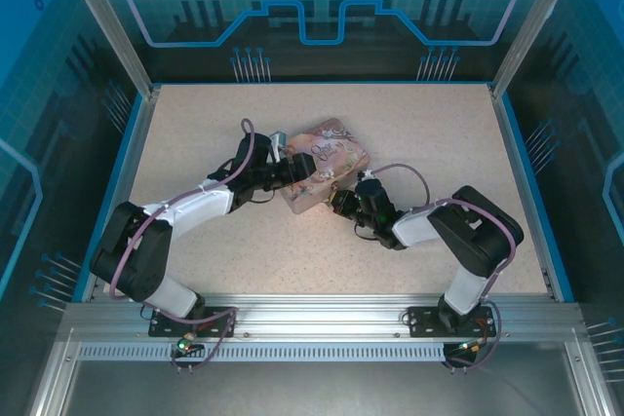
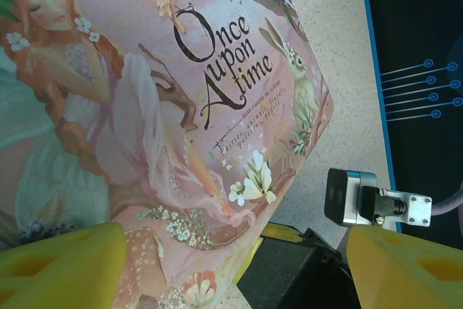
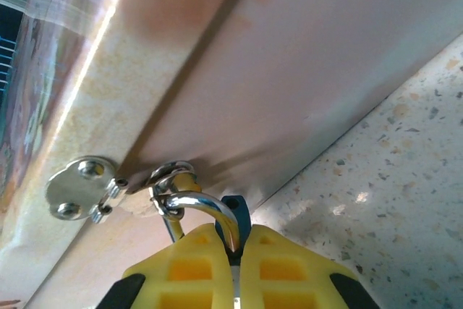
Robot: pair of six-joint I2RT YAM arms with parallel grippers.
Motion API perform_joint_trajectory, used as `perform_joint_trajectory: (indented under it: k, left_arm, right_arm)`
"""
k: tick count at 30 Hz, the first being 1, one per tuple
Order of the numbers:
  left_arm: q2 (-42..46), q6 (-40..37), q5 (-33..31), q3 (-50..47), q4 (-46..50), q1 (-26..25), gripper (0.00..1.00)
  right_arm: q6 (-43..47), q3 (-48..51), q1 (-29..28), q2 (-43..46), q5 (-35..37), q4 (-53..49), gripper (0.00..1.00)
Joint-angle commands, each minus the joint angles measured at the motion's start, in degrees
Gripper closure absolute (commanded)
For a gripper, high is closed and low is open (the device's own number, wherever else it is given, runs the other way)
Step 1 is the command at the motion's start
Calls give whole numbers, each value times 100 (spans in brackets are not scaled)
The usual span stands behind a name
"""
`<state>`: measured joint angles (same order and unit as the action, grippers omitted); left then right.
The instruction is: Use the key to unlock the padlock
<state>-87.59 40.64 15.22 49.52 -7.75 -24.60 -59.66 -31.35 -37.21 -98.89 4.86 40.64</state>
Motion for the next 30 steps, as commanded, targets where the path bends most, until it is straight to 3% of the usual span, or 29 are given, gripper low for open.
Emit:
perform_joint_trajectory:
  k: [1,20,30]
  left_arm:
    - [-123,84,-195,-260,318,-8,19]
    - [-540,115,-283,-337,125,-141,19]
    - [-583,102,-314,-337,134,-172,19]
  right_arm:
    - [351,94,224,233,-72,-91,94]
    - [452,-95,1063,651,-616,-881,94]
    - [499,-65,1273,662,-843,-521,93]
